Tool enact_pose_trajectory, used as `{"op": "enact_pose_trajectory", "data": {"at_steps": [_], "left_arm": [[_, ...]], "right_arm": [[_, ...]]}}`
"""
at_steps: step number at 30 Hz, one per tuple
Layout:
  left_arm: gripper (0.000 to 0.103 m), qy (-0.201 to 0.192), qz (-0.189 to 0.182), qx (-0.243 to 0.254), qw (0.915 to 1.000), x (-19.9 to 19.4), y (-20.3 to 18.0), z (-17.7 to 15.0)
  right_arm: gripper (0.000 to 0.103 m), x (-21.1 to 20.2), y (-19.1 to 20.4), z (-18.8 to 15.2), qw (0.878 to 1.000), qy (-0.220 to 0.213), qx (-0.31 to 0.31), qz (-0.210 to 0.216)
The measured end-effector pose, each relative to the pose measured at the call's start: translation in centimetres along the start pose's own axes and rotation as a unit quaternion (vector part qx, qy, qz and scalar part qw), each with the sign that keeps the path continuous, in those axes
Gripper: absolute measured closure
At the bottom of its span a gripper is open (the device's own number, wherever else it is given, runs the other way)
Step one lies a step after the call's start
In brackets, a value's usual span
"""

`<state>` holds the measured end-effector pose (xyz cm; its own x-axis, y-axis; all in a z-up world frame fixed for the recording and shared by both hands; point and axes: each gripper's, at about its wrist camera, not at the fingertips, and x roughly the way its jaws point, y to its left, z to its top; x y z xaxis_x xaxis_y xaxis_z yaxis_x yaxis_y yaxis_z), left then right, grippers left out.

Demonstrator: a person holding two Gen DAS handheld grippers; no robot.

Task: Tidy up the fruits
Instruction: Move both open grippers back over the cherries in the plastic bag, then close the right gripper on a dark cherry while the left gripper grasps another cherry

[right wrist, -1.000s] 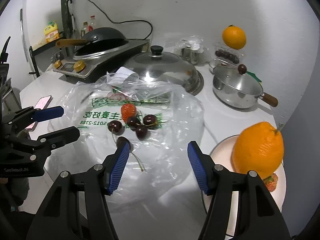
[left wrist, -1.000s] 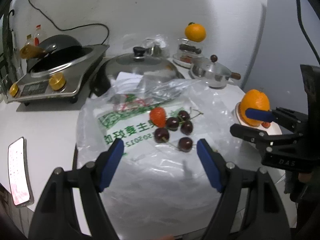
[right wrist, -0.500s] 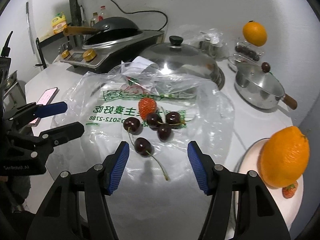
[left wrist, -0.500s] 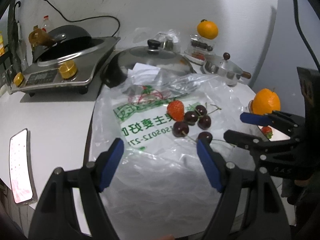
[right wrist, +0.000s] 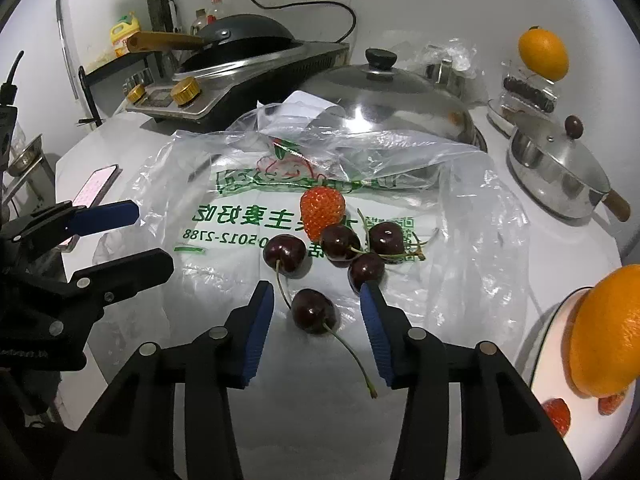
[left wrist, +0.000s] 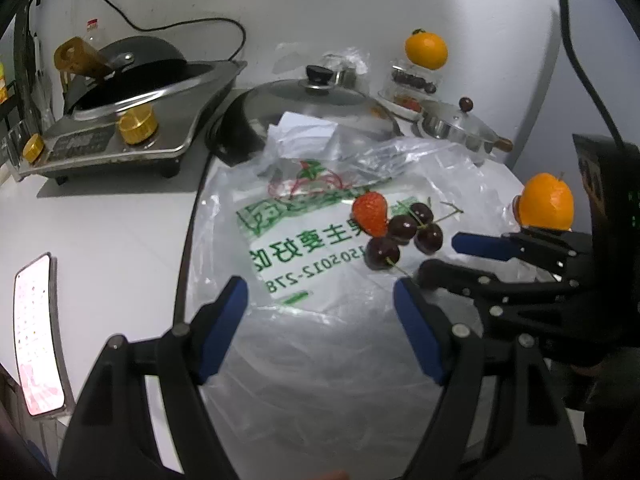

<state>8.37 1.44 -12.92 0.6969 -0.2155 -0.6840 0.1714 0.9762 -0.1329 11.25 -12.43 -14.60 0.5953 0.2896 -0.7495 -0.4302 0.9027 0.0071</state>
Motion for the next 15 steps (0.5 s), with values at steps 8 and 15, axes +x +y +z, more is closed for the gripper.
{"op": "enact_pose_trajectory", "data": {"at_steps": [8,15], "left_arm": [[0.026,0.005,-0.001,-0.002,1.0,0.5,0.1,-0.1],[0.026,0.008,0.002,0.002,1.0,0.6,-0.1,0.0]], "right_arm": [[0.066,1.1,-0.4,-0.1,1.0,0.016,0.005,0.022],[0.069,1.3,-0.6,-0.5,0.999,0.023,0.015,0.039]]}}
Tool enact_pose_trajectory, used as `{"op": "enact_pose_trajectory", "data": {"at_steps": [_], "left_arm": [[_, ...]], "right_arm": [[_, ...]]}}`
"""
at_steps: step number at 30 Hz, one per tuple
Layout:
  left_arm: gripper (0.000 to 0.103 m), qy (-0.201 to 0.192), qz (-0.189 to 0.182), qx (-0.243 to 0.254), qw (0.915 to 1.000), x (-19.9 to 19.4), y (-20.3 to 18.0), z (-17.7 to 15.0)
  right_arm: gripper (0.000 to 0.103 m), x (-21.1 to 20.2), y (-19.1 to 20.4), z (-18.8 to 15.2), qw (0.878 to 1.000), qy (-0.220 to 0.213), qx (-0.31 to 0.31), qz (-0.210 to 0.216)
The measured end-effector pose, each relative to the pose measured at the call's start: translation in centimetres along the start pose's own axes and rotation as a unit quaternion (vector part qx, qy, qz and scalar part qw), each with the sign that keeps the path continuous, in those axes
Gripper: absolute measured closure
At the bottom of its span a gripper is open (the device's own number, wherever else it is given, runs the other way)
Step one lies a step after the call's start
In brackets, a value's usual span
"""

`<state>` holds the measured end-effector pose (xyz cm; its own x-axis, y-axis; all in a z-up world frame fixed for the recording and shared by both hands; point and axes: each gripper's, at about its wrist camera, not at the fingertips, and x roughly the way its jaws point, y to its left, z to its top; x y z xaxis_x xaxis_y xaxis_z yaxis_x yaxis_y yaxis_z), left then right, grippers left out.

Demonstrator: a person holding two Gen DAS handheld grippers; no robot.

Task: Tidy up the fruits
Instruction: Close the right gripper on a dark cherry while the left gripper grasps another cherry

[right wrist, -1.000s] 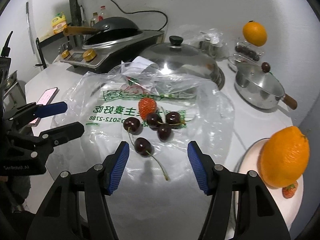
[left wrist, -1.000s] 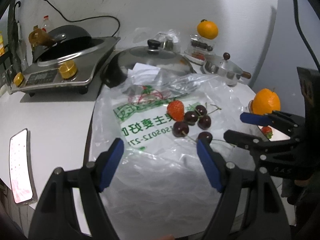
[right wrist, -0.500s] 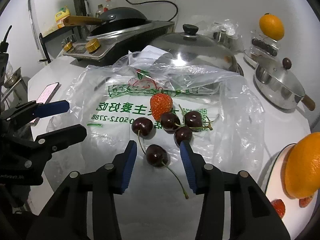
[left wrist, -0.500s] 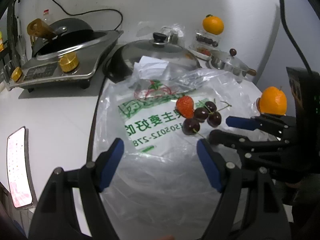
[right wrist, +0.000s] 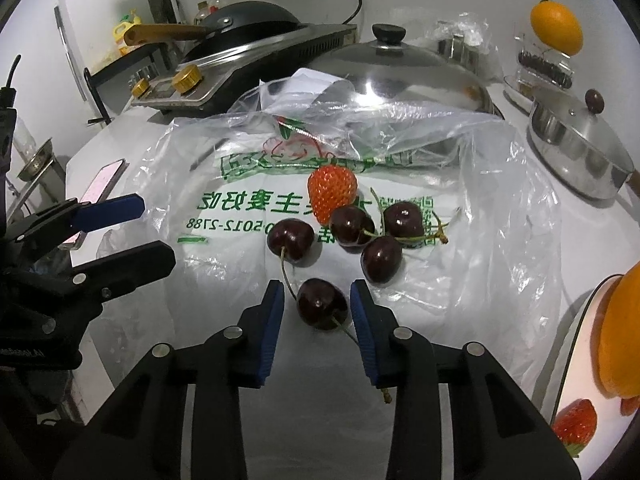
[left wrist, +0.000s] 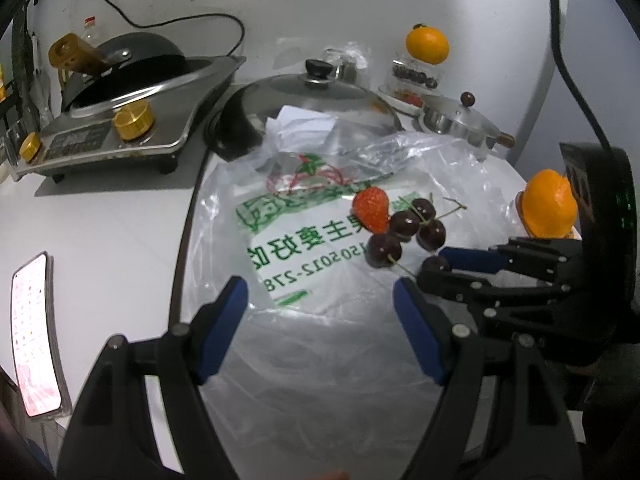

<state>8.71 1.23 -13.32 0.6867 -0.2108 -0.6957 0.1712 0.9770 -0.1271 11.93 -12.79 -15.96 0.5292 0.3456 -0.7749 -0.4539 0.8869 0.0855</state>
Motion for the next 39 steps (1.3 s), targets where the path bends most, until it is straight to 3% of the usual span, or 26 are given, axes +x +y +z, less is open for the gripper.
{"op": "enact_pose_trajectory", "data": {"at_steps": [2,10,18,37,39], "left_arm": [[0.026,0.001,0.001,0.001,1.0,0.0,-0.1,0.0],[0.026,0.002,0.008,0.012,0.9999,0.1,-1.1,0.3],[0.026,0.0,0.014,0.026,0.9996,0.7,-2.5,1.1],[0.027,0.036,0.011,0.058,0.9976,6.0,-5.2,2.8],[0.037,0.04,0.01,0.06,0.9973,6.4,-5.3,2.8]], "right_arm": [[0.074,-0.3,-0.1,-0.1,1.0,-0.003,0.0,0.007],[0.075,-1.6,-0.5,-0.6,1.0,-0.016,0.0,0.02],[0.074,-3.3,-2.5,-0.7,0.999,-0.035,0.016,0.004],[0.075,-4.0,-5.9,-0.5,0.998,-0.049,0.04,0.006],[0.075,-3.8,-5.9,-0.6,0.998,-0.047,0.04,0.007]]}}
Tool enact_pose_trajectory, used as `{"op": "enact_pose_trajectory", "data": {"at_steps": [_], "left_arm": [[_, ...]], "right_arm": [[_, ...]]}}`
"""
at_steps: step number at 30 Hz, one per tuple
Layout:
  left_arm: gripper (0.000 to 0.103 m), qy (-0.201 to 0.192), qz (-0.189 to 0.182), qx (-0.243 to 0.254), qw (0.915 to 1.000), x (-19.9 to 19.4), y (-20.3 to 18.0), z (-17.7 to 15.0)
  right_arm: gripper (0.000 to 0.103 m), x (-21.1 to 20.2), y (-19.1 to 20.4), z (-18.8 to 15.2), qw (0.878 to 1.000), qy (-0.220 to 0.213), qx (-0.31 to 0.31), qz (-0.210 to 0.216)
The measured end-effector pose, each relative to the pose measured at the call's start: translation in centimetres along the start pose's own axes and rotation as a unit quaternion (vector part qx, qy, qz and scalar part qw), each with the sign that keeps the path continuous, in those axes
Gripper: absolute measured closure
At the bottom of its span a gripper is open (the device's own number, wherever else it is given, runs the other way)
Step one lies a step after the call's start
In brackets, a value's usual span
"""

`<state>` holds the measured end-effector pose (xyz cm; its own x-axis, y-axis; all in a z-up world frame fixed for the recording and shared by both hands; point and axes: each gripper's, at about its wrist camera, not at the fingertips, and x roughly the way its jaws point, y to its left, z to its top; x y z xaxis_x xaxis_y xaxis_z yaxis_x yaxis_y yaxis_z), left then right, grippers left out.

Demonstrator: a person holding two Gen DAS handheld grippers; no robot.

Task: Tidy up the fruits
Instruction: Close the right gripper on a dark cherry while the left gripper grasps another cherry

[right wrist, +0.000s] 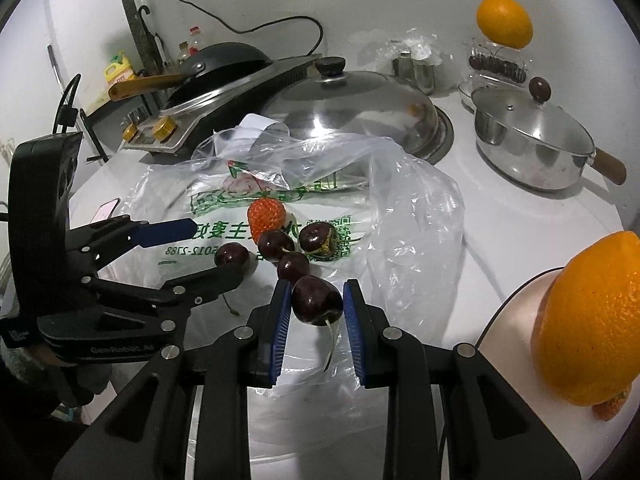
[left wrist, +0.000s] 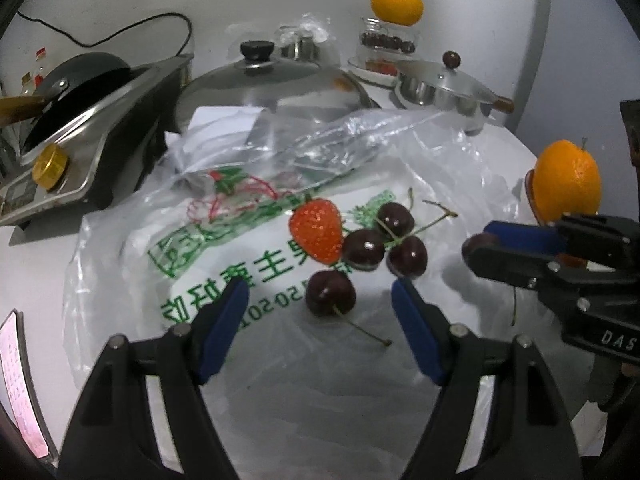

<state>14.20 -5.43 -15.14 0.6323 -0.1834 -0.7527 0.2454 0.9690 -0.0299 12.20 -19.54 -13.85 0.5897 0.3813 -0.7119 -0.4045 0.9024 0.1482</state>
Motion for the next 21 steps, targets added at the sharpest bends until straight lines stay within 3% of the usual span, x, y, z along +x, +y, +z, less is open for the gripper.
{"op": "enact_pose_trajectory", "data": {"at_steps": [4,12,21], "left_arm": [[0.051,0.015,0.009,0.01,0.9998,1.0,-0.3,0.0],[0.07,0.027,0.004,0.019,0.9995,2.0,-1.1,0.0],[0.073,0.016,-0.014,0.014,0.9997,0.8,-0.9,-0.2]], "right_arm": [[0.075,0.3,0.0,-0.1,1.0,0.003,0.0,0.003],[0.075,0.6,-0.1,-0.1,1.0,0.003,0.0,0.002],[0.075,0.2,0.4,0.0,1.0,0.0,-0.004,-0.006]]}}
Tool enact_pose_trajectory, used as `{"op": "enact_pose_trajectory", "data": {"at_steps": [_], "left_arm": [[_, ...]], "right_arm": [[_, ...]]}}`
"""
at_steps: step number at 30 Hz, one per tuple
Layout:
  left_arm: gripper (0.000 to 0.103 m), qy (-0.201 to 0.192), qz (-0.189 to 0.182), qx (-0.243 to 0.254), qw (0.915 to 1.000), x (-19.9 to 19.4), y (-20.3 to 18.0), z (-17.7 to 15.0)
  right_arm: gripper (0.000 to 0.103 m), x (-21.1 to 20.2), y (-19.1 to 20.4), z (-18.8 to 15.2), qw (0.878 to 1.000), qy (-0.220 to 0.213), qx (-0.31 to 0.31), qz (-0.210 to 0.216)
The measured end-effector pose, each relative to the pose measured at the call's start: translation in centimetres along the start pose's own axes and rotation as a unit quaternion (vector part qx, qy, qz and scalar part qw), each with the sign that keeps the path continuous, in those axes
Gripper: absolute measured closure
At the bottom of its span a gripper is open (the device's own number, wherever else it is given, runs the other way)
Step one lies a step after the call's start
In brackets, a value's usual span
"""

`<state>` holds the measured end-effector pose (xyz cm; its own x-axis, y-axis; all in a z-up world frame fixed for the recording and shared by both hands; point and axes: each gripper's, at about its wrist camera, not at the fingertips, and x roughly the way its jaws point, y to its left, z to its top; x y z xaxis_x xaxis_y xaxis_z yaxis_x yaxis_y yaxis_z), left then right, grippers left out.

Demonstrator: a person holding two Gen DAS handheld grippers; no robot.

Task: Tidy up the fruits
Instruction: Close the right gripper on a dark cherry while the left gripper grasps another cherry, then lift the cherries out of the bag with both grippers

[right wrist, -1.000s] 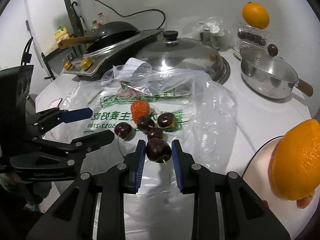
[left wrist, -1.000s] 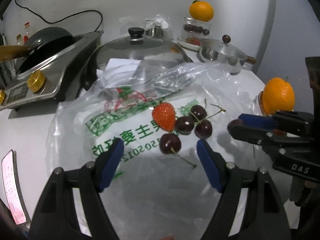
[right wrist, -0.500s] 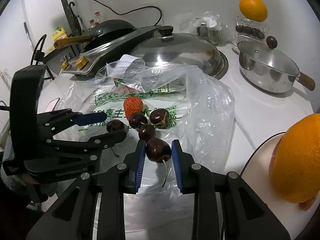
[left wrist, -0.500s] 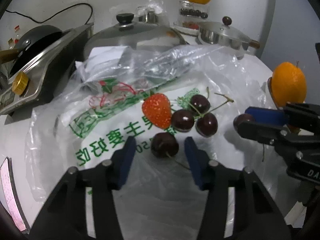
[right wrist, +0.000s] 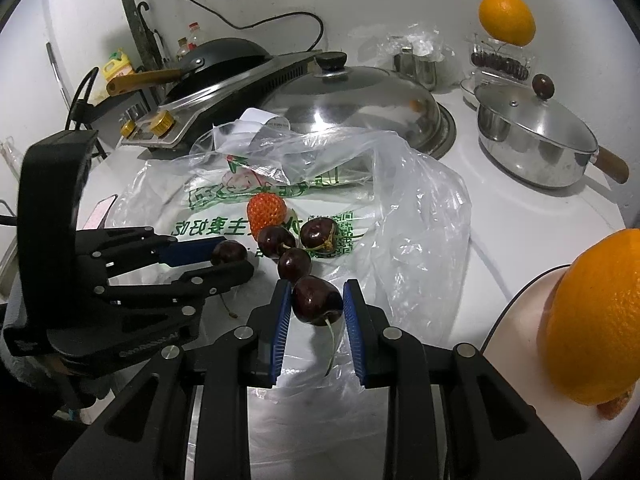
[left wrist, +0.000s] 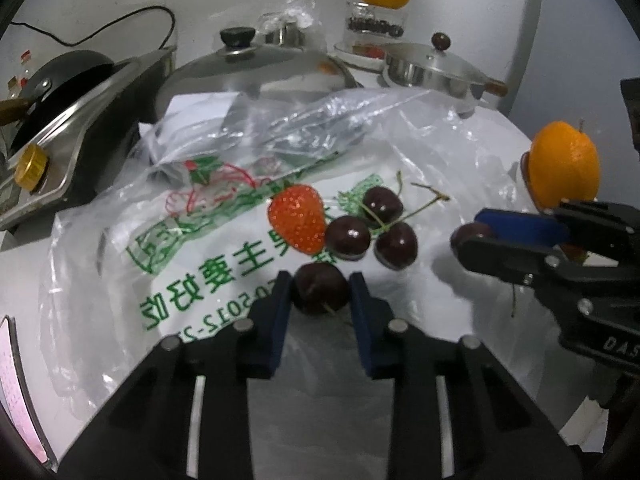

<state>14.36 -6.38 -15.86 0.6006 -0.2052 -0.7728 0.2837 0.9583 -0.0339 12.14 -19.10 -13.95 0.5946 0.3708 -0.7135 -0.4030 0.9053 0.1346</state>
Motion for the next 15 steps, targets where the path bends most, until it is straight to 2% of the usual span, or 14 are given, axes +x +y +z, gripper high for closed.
{"op": "enact_pose_trajectory", "data": {"at_steps": [15], "left_arm": [[0.073,-0.034,-0.01,0.005,0.9994,-4.2,-0.7,-0.2]], "right_arm": [[0.075,-3.3,1.1,-0.1,1.0,-0.025,-0.006,-0.011]]}}
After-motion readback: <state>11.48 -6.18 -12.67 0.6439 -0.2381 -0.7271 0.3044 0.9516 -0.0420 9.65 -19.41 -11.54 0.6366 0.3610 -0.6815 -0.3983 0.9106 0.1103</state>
